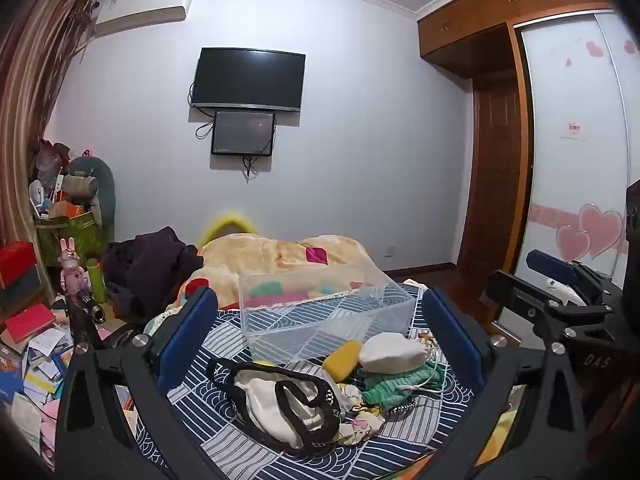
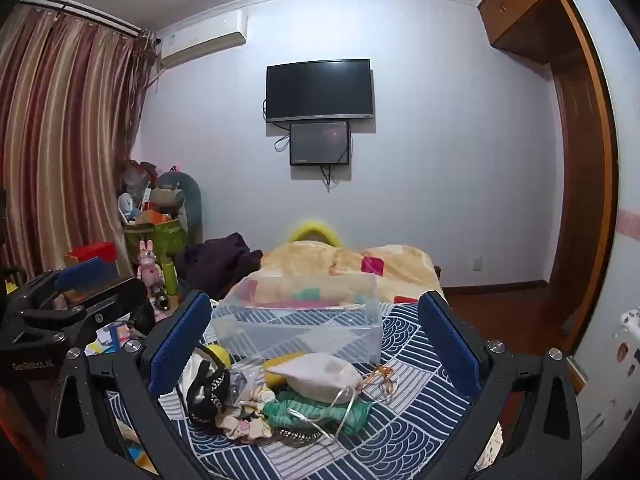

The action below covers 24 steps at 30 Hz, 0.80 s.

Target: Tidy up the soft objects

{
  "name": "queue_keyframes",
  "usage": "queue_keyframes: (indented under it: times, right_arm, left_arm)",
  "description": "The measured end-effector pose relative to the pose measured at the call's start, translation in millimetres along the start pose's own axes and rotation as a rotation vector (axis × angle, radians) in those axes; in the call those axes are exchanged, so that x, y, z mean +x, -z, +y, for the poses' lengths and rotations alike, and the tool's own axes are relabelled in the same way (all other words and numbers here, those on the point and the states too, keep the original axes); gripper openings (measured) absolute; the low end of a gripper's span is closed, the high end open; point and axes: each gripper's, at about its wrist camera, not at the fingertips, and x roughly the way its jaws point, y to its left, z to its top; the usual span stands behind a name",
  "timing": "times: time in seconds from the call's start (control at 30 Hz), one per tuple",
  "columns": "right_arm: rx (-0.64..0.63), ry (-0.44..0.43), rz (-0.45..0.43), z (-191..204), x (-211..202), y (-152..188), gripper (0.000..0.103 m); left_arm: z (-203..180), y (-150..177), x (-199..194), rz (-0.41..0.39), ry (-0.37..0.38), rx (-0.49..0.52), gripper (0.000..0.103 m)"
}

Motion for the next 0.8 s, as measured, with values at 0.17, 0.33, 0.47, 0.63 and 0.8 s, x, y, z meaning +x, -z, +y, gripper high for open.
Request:
queue_keyframes:
  times: [0.17, 0.33, 0.47, 0.63, 0.8]
  right_arm:
    - [0.001, -0.002, -0.001, 0.0, -0.3, 0.7, 0.103]
    - [0.001, -0.003, -0.001, 0.2, -1.3, 0.2, 0.103]
    - [0.003, -0.003, -0.002, 0.0, -1.6, -0.1, 0.103]
    - [0.003, -0.003, -0.002, 0.6, -2.0, -0.5, 0.103]
    - [0.002, -0.003, -0.004, 0.7, -2.8, -0.6, 0.103]
  left_arm:
    - [-0.4, 0.5, -0.4, -0.001, 0.001, -0.001, 0.103]
    - [1.7, 1.2, -1.4, 0.001, 0.004, -0.004, 0.103]
    - [3.0, 1.0, -1.4, 0.001, 0.004, -0.005, 0.103]
    - [3.4, 0.7, -1.8, -0.001, 0.003, -0.004, 0.103]
    - [3.3, 0.2, -1.8, 0.000, 0.003, -0.004, 0.103]
